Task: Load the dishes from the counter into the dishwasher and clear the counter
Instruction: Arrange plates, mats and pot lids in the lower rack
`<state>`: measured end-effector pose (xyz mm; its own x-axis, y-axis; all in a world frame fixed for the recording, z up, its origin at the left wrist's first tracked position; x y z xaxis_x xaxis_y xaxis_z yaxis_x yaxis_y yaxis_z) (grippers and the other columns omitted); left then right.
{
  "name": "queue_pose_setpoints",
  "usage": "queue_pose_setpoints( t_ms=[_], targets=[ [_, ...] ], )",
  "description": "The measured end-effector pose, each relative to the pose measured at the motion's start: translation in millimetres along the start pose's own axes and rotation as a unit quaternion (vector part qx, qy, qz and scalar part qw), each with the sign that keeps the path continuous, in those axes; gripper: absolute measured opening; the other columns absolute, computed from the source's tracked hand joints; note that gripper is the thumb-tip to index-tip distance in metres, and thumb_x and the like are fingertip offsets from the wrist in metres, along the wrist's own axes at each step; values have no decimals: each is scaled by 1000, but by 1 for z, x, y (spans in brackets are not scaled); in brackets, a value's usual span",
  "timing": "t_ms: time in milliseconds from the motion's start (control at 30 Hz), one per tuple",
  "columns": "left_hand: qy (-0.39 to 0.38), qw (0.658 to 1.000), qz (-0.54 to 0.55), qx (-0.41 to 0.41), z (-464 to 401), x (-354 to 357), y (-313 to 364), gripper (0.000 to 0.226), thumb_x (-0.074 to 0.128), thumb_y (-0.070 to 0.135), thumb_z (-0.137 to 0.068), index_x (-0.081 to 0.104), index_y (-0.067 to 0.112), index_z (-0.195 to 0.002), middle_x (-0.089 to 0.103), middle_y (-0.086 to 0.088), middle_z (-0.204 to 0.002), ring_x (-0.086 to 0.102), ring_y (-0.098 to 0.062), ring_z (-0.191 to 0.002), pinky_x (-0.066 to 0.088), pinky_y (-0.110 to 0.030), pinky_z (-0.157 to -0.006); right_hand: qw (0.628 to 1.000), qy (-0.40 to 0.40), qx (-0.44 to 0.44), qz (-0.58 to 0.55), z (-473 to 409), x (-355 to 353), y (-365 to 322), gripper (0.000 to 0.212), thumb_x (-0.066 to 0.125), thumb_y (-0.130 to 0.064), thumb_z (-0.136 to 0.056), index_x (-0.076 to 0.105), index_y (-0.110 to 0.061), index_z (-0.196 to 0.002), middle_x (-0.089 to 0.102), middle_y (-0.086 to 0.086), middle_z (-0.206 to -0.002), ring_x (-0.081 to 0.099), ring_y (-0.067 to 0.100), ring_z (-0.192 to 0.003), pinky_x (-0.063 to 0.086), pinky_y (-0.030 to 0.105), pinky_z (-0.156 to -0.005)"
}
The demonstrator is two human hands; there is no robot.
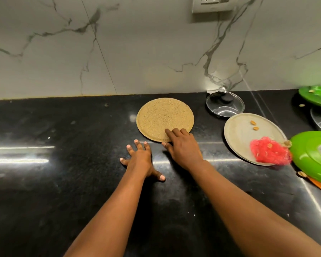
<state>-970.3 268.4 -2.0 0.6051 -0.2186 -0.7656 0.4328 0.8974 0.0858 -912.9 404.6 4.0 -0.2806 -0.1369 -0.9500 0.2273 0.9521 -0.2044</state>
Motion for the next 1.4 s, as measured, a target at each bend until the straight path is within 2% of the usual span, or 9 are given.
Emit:
queue_pose_setpoints(
  t_ms=[200,333,433,667,800,900,1000,1167,1400],
  targets=[
    [-4,1000,3,3,0,1,-1,150,85,60,-52,-18,16,-151,-32,-12,-155,-21,-44,-142,9,-74,-108,991,5,92,-93,-2,-19,20,35,51,-39,-97,67,-11,-83,60,7,-81,55,26,-84,40,34,-62],
    [-9,1000,9,8,2,-1,0,151,86,58,-52,-19,14,-151,-32,-13,-155,-22,-45,-142,8,-74,-107,977,14,201,-62,-13,-22,74,39,53,-25,-96,54,-9,-131,51,17,-134,46,37,-119,41,44,-95],
    [-6,1000,16,6,3,-2,1,149,87,55,-54,-18,13,-151,-31,-13,-155,-22,-45,-142,7,-74,-107,954,-54,280,-88,-19,-11,86,56,48,-34,-98,35,-4,-143,41,21,-144,38,41,-129,34,49,-104],
    [-11,999,29,10,0,1,-1,152,87,55,-52,-21,12,-150,-34,-12,-154,-25,-45,-141,4,-75,-107,892,140,346,-256,-7,-40,98,45,40,1,-91,65,-15,-124,54,14,-125,55,31,-112,40,31,-94],
    [-15,999,31,12,-1,0,-1,153,87,55,-51,-21,12,-150,-34,-13,-154,-25,-45,-140,4,-75,-106,851,75,211,-475,0,-64,110,41,42,17,-89,71,-5,-108,57,6,-122,63,18,-104,53,22,-86],
    [-17,999,29,9,-1,0,-1,153,88,55,-50,-20,13,-150,-34,-13,-154,-25,-46,-140,4,-76,-106,939,39,94,-329,6,-82,115,30,68,5,-84,71,-8,-111,54,3,-115,61,15,-97,50,20,-91],
    [-21,999,31,6,-2,0,0,154,89,54,-49,-20,15,-151,-35,-11,-154,-26,-45,-140,4,-76,-106,992,51,3,-113,13,-80,107,38,83,-15,-73,68,-15,-108,52,9,-109,54,22,-92,52,39,-84],
    [-24,999,37,3,-2,0,-2,153,90,55,-48,-21,27,-150,-34,-7,-155,-30,-43,-139,0,-75,-106,985,23,-171,19,26,-68,46,26,67,-15,-82,58,-11,-106,53,15,-133,56,31,-113,46,40,-91],
    [5,998,53,17,3,1,-4,145,89,54,-51,-11,30,-153,-18,-7,-160,-29,-42,-140,-2,-74,-106,983,170,-59,28,39,-74,11,33,61,-3,-81,64,-12,-113,60,8,-101,56,28,-90,37,36,-72]
  ],
)
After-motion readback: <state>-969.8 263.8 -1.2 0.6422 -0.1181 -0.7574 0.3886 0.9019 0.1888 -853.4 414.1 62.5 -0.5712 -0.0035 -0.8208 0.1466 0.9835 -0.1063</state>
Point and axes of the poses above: each hand's wrist, its own z-axis away from the middle knuckle, its own x-axis out of the palm, y = z × x, the point moved 5 cm from there along -z, towards the middle knuckle
